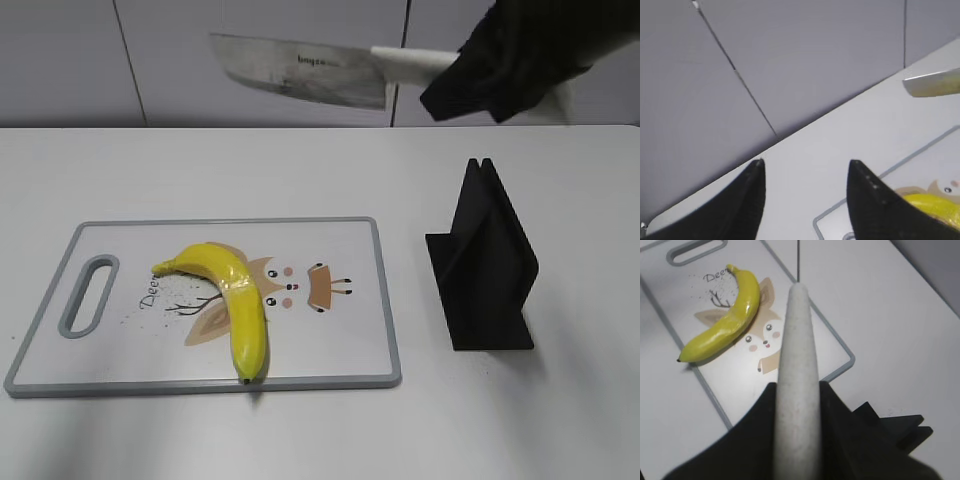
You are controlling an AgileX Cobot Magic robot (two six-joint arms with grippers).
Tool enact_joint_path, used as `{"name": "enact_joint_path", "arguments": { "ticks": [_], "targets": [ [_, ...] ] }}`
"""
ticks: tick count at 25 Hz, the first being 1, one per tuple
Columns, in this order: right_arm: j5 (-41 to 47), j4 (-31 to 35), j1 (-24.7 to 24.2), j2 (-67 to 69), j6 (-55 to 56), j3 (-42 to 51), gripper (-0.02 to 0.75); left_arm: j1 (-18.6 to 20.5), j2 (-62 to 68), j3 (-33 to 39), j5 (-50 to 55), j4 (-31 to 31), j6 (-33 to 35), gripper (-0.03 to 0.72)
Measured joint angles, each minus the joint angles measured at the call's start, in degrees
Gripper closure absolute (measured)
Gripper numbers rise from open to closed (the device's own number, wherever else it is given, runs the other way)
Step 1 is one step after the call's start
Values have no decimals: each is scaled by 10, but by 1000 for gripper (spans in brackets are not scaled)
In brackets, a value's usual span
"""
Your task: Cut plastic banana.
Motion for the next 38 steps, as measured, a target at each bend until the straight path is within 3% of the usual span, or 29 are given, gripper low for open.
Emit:
{"name": "enact_joint_path", "arguments": {
  "ticks": [4,9,12,21,31,34,38],
  "targets": [
    [27,44,0,36,-104,-3,543,-25,64,-56,75,-39,79,177],
    [42,121,0,77,-252,-19,543,-51,132,-92,162,-104,265,177],
    [64,136,0,108,-299,-42,543,-56,168,-93,185,-117,328,177],
    [117,150,0,178,-343,-131,543,-57,267,-93,215,-118,358,177],
    [129,156,0,183,-374,-140,543,-57,324,-94,207,-117,365,184],
    [129,158,0,187,-374,-140,543,-57,332,-94,204,-117,365,262],
    [120,163,0,200,-373,-141,543,-57,336,-94,213,-118,365,605]
  ]
}}
